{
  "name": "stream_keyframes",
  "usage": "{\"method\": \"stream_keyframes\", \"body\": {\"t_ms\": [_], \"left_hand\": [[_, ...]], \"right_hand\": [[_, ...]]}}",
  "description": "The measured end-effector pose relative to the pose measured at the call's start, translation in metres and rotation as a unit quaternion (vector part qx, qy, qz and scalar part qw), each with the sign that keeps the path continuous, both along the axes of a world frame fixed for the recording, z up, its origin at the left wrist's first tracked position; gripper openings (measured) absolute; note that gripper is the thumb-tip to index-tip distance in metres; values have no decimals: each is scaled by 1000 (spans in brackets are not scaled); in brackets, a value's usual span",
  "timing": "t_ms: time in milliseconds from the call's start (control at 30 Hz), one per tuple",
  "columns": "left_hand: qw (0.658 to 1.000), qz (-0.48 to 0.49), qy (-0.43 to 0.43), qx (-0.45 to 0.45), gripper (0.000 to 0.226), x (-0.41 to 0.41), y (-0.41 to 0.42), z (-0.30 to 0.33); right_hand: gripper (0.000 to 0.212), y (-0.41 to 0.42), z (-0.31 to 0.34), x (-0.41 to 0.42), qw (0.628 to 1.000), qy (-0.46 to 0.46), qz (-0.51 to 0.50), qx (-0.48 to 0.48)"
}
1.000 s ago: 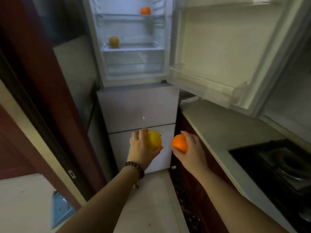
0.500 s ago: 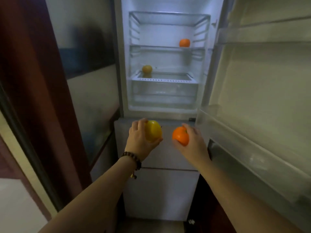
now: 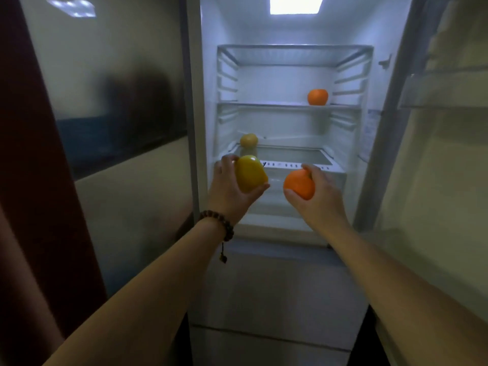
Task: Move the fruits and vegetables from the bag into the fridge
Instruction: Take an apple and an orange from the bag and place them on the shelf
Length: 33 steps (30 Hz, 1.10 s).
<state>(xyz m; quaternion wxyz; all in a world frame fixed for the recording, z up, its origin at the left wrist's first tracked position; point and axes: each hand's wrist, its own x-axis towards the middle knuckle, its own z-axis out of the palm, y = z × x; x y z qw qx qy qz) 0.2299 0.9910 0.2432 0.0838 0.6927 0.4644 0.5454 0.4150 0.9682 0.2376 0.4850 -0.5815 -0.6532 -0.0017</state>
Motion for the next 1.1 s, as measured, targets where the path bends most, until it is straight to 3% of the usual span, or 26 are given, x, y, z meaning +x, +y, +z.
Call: {"method": "stream_keyframes", "body": {"t_ms": [433, 667, 933, 1100], "left_hand": [[987, -69, -59, 129, 78, -17, 184, 87], [982, -85, -46, 164, 77, 7, 253, 148], [996, -88, 9, -11, 80, 45, 337, 190], [986, -72, -9, -148, 108, 72, 381, 218]], "right_hand": [[64, 163, 100, -11, 992, -6, -64, 112], [63, 222, 163, 11, 987, -12, -99, 127], [65, 309, 210, 73, 993, -20, -113, -27], [61, 347, 228, 93, 996, -28, -60, -54]]}}
